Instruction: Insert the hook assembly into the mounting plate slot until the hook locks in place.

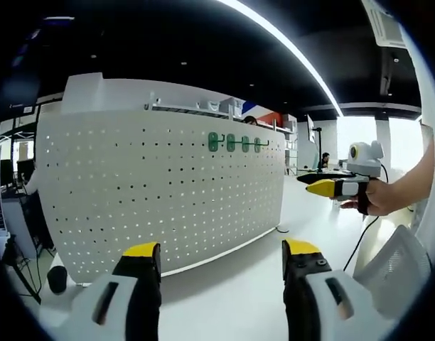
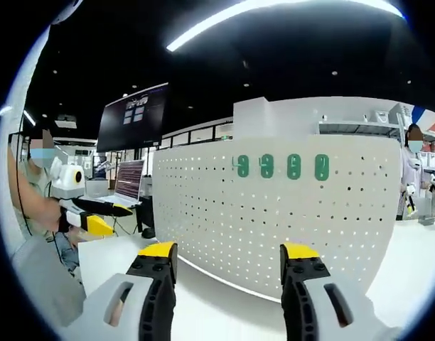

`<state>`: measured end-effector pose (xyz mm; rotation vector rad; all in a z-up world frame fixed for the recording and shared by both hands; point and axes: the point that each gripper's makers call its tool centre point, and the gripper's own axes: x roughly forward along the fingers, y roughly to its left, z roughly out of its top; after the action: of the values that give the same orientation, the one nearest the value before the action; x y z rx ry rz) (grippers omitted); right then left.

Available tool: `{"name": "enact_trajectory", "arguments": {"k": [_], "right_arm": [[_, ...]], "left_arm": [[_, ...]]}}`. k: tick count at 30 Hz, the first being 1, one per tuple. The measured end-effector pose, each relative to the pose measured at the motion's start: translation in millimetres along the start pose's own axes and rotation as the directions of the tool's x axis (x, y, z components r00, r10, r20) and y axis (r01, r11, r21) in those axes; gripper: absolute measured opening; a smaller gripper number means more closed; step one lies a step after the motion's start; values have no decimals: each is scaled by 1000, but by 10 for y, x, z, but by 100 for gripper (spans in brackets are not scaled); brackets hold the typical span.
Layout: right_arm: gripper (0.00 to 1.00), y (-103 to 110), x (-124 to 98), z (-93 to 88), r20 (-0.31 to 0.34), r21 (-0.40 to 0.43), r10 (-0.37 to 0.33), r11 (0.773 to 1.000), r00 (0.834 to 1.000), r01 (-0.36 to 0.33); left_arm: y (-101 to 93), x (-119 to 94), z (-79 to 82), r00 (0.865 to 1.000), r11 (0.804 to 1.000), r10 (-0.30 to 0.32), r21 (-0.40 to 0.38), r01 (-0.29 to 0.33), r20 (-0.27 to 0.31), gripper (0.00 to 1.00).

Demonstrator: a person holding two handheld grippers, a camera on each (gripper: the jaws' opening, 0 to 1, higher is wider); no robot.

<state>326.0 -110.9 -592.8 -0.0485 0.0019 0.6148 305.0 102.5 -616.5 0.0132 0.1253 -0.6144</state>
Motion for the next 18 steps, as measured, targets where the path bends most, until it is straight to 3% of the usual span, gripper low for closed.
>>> {"name": "enact_trajectory", "arguments": {"k": [18], "right_arm": [[60,28,-330,-226,-43,16,-24,1000,999,25]], "left_arm": [[45,-183,-117,1000,999,30,-16,-30,-2,77]]}}
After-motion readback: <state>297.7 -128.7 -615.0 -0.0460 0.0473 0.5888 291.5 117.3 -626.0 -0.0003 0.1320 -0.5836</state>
